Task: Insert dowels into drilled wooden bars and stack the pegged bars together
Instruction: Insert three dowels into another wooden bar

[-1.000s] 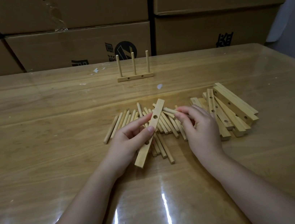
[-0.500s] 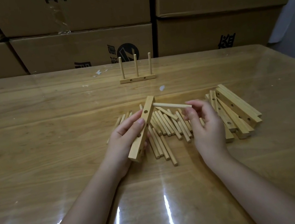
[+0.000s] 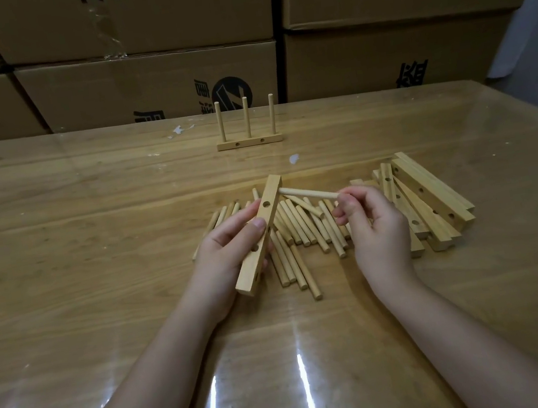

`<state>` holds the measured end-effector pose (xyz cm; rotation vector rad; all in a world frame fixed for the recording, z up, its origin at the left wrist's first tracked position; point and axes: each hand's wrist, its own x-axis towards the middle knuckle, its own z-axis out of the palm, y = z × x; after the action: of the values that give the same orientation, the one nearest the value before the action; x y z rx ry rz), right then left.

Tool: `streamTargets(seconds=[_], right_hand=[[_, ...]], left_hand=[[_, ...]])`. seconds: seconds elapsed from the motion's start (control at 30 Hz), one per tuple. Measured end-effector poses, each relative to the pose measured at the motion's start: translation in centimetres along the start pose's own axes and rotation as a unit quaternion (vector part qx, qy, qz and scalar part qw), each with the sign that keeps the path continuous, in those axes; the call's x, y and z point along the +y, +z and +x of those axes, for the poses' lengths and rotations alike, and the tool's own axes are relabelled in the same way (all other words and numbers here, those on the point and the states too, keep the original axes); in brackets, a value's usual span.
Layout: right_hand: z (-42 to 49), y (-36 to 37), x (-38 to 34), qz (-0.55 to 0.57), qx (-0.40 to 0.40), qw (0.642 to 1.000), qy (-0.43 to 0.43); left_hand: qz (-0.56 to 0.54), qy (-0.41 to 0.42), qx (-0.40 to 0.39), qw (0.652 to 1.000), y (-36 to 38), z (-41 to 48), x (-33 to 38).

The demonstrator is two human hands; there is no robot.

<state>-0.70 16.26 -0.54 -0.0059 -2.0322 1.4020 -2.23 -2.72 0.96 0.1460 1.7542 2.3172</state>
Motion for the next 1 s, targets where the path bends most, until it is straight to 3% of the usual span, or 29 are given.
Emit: streamTargets(seconds=[0.27, 0.4, 0.47, 0.53, 0.6, 0.83, 1.0], right_hand=[[-0.2, 0.5, -0.3, 0.039, -0.023, 0.998, 0.036], [-0.4, 0.6, -0.3, -0.029, -0.077, 0.997, -0.005], [-0.5, 0.9, -0.2, -0.112, -0.177, 0.976, -0.052], [-0.8, 1.0, -0.2, -0.223, -0.287, 0.927, -0.092], [-1.0, 1.0, -0.2, -0.3, -0.342, 0.883, -0.116], [-0.7, 1.2, -0.3, -0.299, -0.233, 0.923, -0.07], [-0.5, 1.3, -0.1, -0.311, -0.207, 0.927, -0.039]], left_hand=[[-0.038, 0.002, 0.012, 0.999, -0.6, 0.5, -0.1], [-0.124, -0.003, 0.048, 0.991, -0.9, 1.0, -0.1], [-0.148, -0.004, 0.058, 0.987, -0.8, 1.3, -0.1], [-0.155, -0.003, 0.057, 0.986, -0.8, 1.4, -0.2], [-0.154, -0.003, 0.049, 0.987, -0.9, 1.3, -0.2], [-0.15, -0.005, 0.045, 0.988, -0.8, 1.3, -0.1], [-0.155, -0.015, 0.054, 0.986, -0.9, 1.2, 0.0]])
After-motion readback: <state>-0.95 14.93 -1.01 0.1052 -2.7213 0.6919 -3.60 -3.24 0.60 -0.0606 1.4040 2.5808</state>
